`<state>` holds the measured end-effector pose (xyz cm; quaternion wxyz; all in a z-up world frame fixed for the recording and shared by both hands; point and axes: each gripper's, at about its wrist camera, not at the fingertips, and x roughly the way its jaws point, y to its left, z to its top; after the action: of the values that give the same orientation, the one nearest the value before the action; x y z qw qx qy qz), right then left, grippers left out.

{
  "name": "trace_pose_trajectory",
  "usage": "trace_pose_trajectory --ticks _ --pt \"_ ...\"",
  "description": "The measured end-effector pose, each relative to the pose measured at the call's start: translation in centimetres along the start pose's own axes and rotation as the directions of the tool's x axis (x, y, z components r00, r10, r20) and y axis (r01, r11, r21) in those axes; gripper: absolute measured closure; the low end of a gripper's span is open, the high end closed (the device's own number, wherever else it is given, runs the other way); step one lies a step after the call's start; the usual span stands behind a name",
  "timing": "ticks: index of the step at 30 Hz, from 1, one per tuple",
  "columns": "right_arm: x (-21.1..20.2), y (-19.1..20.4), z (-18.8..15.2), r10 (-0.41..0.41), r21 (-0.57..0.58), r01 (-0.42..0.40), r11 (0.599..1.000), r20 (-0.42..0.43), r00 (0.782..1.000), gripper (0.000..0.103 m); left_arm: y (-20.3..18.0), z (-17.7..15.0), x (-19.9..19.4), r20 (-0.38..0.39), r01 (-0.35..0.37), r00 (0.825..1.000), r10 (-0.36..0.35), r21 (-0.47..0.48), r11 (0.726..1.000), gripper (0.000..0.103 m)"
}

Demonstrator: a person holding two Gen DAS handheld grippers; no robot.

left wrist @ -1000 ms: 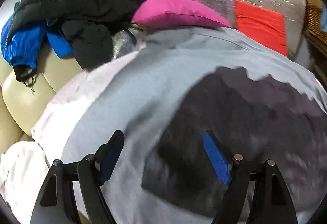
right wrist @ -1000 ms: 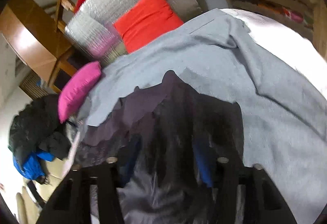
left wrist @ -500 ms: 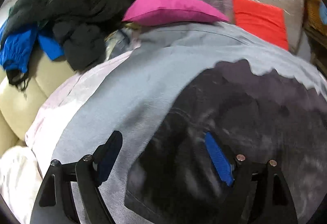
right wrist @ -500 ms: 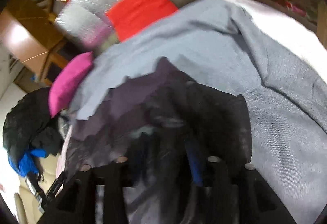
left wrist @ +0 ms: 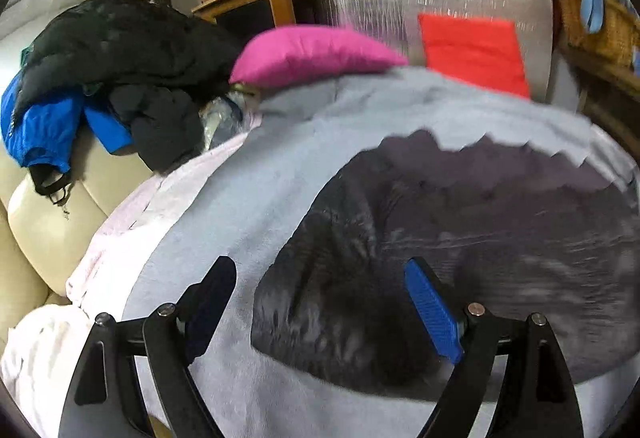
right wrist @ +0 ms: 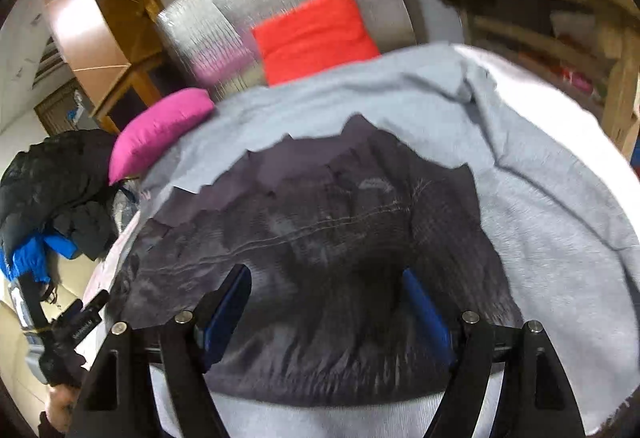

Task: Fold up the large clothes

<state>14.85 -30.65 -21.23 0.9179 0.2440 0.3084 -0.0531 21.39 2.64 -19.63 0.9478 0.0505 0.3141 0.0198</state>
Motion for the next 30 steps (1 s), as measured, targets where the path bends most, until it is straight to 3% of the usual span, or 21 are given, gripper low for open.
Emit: trace_pose_trajectory --ticks 3,9,19,30 --pt "-2.3 1.2 0.2 -0.013 -0.03 0.014 0.999 0.02 1.0 0.022 0.0 0.3 -3.0 0.03 0.016 0.999 -0.015 -0.031 0.999 0.016" --pt "-6.9 4.3 0.0 -0.086 -0.102 0.093 0.99 0.07 0.994 0.022 0.1 1.8 -7.3 0.1 0.004 0.995 -0.003 -0.002 1.0 0.015" --pt "-11.7 7.6 -0.4 -0.163 -0.187 0.196 0.963 0.176 0.971 0.022 0.2 3.5 -14.5 0.229 0.037 0.973 -0.038 0.009 0.999 0.006" --pt "-15.7 9.2 -0.8 -0.174 -0.201 0.231 0.952 0.268 0.948 0.022 0.4 4.0 -17.8 0.291 0.036 0.956 -0.033 -0.007 0.999 0.003"
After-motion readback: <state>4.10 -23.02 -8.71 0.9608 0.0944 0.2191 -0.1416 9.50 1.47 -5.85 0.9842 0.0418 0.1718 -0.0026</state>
